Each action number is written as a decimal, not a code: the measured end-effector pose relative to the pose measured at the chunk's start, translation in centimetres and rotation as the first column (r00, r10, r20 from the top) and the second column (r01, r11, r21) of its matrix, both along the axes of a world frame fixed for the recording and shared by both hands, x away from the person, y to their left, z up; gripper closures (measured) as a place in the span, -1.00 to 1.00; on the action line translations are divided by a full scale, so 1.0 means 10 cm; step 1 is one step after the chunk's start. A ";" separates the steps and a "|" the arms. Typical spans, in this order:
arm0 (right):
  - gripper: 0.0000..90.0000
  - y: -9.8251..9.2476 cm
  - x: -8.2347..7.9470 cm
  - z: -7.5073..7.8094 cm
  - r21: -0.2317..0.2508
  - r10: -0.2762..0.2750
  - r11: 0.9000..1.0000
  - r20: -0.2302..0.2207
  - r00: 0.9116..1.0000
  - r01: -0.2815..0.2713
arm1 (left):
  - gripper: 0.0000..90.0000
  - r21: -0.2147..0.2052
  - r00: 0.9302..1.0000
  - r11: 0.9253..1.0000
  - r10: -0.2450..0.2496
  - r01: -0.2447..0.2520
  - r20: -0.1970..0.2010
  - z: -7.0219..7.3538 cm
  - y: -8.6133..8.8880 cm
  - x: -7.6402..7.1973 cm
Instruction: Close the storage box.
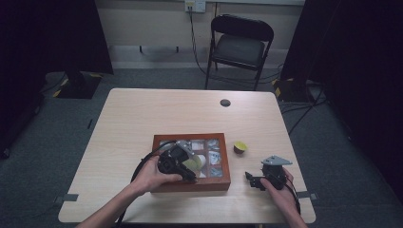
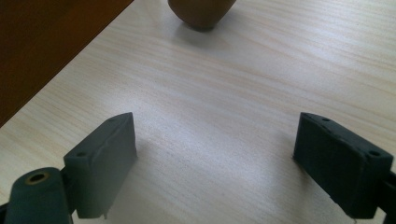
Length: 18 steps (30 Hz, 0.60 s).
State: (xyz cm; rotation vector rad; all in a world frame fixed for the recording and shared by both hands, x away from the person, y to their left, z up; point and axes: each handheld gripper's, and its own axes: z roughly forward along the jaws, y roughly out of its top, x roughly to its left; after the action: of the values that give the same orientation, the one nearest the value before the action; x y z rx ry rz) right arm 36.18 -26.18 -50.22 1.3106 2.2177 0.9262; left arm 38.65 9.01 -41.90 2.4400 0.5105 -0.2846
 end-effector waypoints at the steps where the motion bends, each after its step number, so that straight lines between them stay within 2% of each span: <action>1: -0.73 0.00 0.00 0.00 0.000 0.000 1.000 0.000 1.000 0.000 | 0.86 -0.002 1.000 1.000 0.001 -0.001 -0.001 0.00 0.00 0.00; 3: -0.73 0.00 0.00 0.00 0.000 0.000 1.000 0.000 1.000 0.000 | 0.87 0.007 1.000 1.000 -0.007 0.007 0.010 0.00 -0.01 0.00; 6: -0.73 0.00 0.00 0.00 0.000 0.000 1.000 0.000 1.000 0.000 | 0.87 -0.003 1.000 1.000 0.000 0.000 0.004 0.00 0.01 0.00; 7: -0.73 0.00 0.00 0.00 0.000 0.000 1.000 0.000 1.000 0.000 | 0.87 -0.025 1.000 1.000 -0.003 0.003 -0.004 -0.01 0.01 0.00; 8: -0.73 0.00 0.00 0.00 0.000 0.000 1.000 0.000 1.000 0.000 | 0.86 -0.025 1.000 1.000 -0.003 0.003 -0.004 -0.01 0.01 0.00; 9: -0.73 0.00 0.00 0.00 0.000 0.000 1.000 0.000 1.000 0.000 | 0.80 -0.032 1.000 0.999 0.023 -0.022 0.016 0.01 0.03 0.01; 10: -0.73 0.00 0.00 0.00 0.000 0.000 1.000 0.000 1.000 0.000 | 0.73 -0.052 1.000 0.998 0.028 -0.027 0.009 0.02 0.04 0.02; 11: -0.73 0.00 0.00 0.00 0.000 0.000 1.000 0.000 1.000 0.000 | 0.65 -0.052 1.000 0.998 0.028 -0.027 0.009 0.02 0.04 0.02; 12: -0.73 0.00 0.00 0.00 0.000 0.000 1.000 0.000 1.000 0.000 | 0.51 -0.087 0.998 0.995 0.055 -0.053 0.018 0.04 0.07 0.03; 13: -0.73 0.00 0.00 0.00 0.000 0.000 1.000 0.000 1.000 0.000 | 0.48 -0.109 0.998 0.992 0.066 -0.064 0.016 0.06 0.08 0.02; 14: -0.73 0.00 0.00 0.00 0.000 0.000 1.000 0.000 1.000 0.000 | 0.44 -0.109 0.998 0.992 0.066 -0.064 0.016 0.06 0.08 0.02; 15: -0.73 0.00 0.00 0.00 0.000 0.000 1.000 0.000 1.000 0.000 | 0.33 -0.149 0.997 0.986 0.077 -0.071 0.033 0.10 0.12 0.02; 16: -0.73 0.00 0.00 0.00 0.000 0.000 1.000 0.000 1.000 0.000 | 0.22 -0.158 0.994 0.983 0.099 -0.089 0.052 0.12 0.14 0.01; 17: -0.73 0.00 0.00 0.00 0.000 0.000 1.000 0.000 1.000 0.000 | 0.11 -0.158 0.994 0.983 0.099 -0.089 0.052 0.12 0.14 0.01; 18: -0.73 0.00 0.00 0.00 0.000 0.000 1.000 0.000 1.000 0.000 | 0.02 -0.190 0.989 0.975 0.127 -0.111 0.075 0.15 0.19 0.00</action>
State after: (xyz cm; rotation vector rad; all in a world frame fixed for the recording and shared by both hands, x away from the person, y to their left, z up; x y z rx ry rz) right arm 36.18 -26.18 -50.22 1.3104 2.2178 0.9263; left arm 38.64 10.87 -40.40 2.2204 0.5636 -0.1673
